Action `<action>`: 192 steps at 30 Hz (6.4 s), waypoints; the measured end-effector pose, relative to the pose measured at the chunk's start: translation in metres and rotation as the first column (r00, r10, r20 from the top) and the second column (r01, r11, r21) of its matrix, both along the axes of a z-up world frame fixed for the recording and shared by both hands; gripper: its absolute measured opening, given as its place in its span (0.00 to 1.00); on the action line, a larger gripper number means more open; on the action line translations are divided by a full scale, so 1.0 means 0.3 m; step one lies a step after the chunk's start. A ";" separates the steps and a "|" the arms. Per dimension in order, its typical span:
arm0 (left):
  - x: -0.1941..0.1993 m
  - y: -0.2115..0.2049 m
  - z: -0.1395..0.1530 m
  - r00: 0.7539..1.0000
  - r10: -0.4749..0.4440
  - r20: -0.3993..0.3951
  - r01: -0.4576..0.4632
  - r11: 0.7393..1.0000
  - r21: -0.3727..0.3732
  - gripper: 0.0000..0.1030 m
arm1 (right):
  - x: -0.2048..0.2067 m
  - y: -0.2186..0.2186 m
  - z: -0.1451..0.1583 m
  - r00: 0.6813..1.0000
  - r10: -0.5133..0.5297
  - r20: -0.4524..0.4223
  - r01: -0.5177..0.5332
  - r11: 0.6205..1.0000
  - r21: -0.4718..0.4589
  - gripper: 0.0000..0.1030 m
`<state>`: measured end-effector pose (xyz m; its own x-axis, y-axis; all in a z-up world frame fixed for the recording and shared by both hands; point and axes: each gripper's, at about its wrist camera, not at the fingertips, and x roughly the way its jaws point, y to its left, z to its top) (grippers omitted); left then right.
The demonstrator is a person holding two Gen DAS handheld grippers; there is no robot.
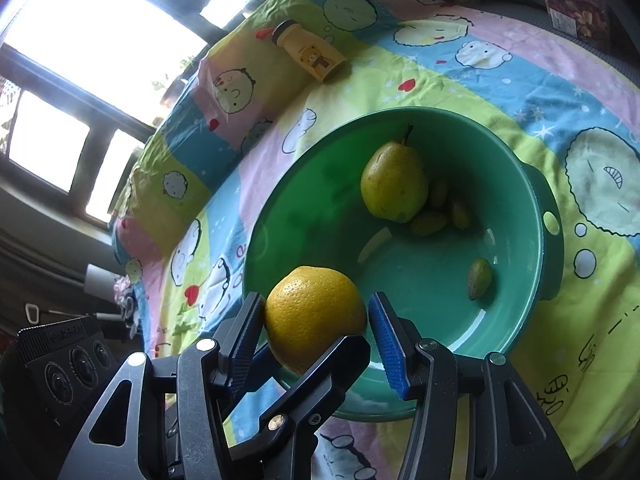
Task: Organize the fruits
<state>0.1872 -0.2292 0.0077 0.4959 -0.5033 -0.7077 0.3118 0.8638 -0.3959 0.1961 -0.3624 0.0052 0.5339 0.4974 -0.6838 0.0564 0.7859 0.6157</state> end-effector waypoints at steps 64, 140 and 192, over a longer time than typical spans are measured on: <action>-0.451 0.668 -0.216 0.845 0.464 -0.266 -0.451 0.885 0.113 0.37 | -0.264 0.469 -0.133 0.845 0.514 -0.145 -0.527 0.760 -0.380 0.40; -0.443 0.634 -0.143 0.866 0.471 -0.165 -0.474 0.880 0.027 0.30 | -0.207 0.583 -0.190 0.863 0.469 -0.188 -0.503 0.761 -0.410 0.31; -0.014 0.025 0.036 0.992 0.125 -0.030 -0.124 0.992 0.011 0.30 | -0.049 -0.095 -0.007 0.997 -0.072 -0.020 0.068 0.984 -0.166 0.31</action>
<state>0.1831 -0.2217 0.0186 0.5322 -0.4326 -0.7278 0.1894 0.8987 -0.3957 0.1815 -0.3908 0.0031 0.5447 0.3388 -0.7672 0.1286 0.8702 0.4756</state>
